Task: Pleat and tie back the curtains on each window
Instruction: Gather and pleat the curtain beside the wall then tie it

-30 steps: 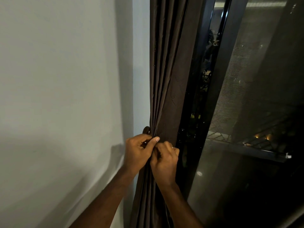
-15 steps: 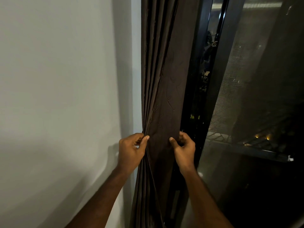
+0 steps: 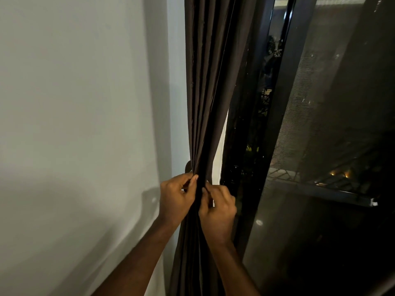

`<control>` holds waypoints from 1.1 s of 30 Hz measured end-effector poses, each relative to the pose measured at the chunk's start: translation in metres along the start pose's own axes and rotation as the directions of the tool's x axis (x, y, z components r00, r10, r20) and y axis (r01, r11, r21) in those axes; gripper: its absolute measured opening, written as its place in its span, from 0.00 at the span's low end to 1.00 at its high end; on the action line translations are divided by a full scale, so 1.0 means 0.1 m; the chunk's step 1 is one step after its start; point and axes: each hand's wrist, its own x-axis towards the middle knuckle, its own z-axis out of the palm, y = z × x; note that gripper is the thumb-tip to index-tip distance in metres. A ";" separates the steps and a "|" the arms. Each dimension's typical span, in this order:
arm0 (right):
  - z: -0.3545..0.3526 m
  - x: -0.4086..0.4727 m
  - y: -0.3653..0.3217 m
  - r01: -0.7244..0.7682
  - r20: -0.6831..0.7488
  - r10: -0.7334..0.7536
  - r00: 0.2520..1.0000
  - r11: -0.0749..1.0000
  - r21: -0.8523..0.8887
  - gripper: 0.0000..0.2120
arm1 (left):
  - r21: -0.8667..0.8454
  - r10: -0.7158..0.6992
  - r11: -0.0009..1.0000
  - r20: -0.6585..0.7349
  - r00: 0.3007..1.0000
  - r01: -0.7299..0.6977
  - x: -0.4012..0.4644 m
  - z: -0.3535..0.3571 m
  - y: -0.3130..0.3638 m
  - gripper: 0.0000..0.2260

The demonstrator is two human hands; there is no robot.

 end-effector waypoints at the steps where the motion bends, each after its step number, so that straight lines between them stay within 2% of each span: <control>1: 0.02 0.00 -0.01 0.012 0.019 -0.012 1.000 1.000 -0.008 0.11 | 0.000 0.002 1.000 0.003 1.000 -0.002 0.00 0.00 0.01 0.07; 11: 0.13 0.00 -0.05 -0.006 0.104 -0.003 0.995 0.996 0.084 0.12 | -0.044 -0.005 0.999 0.011 1.000 0.006 -0.02 -0.02 0.08 0.06; 14: 0.12 0.01 -0.03 0.005 0.244 -0.050 0.968 0.983 0.182 0.11 | -0.004 -0.021 1.000 -0.016 1.000 0.021 0.05 -0.03 0.01 0.07; 16: 0.06 0.04 0.01 -0.087 0.296 -0.015 0.955 0.941 0.327 0.11 | 0.015 -0.018 1.000 -0.023 1.000 0.019 0.09 -0.08 -0.03 0.07; 18: 0.01 0.12 0.07 -0.259 0.254 0.166 0.953 0.882 0.394 0.14 | 0.025 -0.013 1.000 -0.019 1.000 0.013 0.09 -0.13 -0.04 0.05; 20: 0.00 0.24 0.19 -0.435 0.235 0.369 0.899 0.811 0.391 0.19 | 0.015 -0.016 1.000 -0.010 1.000 0.016 0.08 -0.16 -0.05 0.05; 21: 0.01 0.31 0.26 -0.514 0.272 0.437 0.857 0.765 0.388 0.20 | 0.010 -0.015 1.000 -0.006 1.000 0.015 0.08 -0.17 -0.06 0.04; 24: 0.04 0.52 0.41 -0.657 0.472 0.469 0.746 0.634 0.408 0.24 | -0.011 -0.019 1.000 0.013 1.000 0.019 0.08 -0.19 -0.09 0.07; 26: 0.04 0.61 0.43 -0.661 0.533 0.421 0.734 0.625 0.416 0.22 | -0.012 -0.015 1.000 0.023 1.000 0.015 0.09 -0.20 -0.09 0.09; 30: 0.09 0.60 0.42 -0.572 0.424 0.410 0.808 0.721 0.392 0.06 | 0.058 -0.036 0.998 -0.025 0.999 0.037 0.10 -0.18 -0.09 0.07; 33: 0.09 0.51 0.39 -0.525 0.280 0.445 0.851 0.750 0.403 0.04 | 0.138 -0.009 0.990 -0.067 0.998 0.018 0.11 -0.14 -0.09 0.04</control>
